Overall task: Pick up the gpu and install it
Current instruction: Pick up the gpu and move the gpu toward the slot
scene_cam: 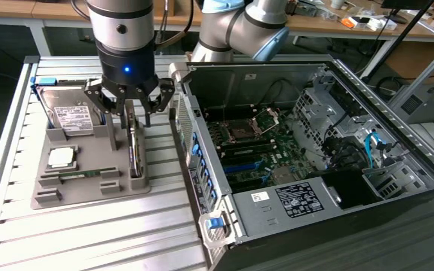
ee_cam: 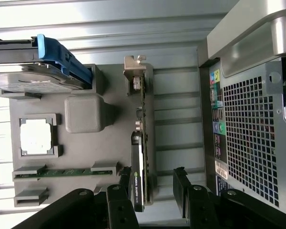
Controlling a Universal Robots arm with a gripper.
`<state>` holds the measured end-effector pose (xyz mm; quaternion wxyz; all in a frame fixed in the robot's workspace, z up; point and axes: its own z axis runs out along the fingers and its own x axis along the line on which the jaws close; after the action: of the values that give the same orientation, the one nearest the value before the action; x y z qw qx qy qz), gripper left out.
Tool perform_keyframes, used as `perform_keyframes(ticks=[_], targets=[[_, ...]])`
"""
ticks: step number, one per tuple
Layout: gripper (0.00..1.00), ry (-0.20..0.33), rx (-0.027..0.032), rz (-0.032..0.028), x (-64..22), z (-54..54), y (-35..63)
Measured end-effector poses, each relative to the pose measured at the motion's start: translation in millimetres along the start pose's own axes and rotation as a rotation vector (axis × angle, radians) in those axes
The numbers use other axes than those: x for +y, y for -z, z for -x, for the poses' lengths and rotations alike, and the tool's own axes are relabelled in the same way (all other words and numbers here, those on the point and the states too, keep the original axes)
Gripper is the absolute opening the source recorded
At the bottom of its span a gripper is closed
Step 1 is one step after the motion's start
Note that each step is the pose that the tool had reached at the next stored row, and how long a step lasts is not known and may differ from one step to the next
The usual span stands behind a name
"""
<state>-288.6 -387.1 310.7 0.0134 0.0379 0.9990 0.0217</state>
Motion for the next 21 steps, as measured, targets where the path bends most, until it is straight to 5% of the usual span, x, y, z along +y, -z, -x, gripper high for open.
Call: perform_keyframes(ticks=[21], targets=[[0.48,0.000,-0.0001,0.0001,2.9,-0.8,-13.9]])
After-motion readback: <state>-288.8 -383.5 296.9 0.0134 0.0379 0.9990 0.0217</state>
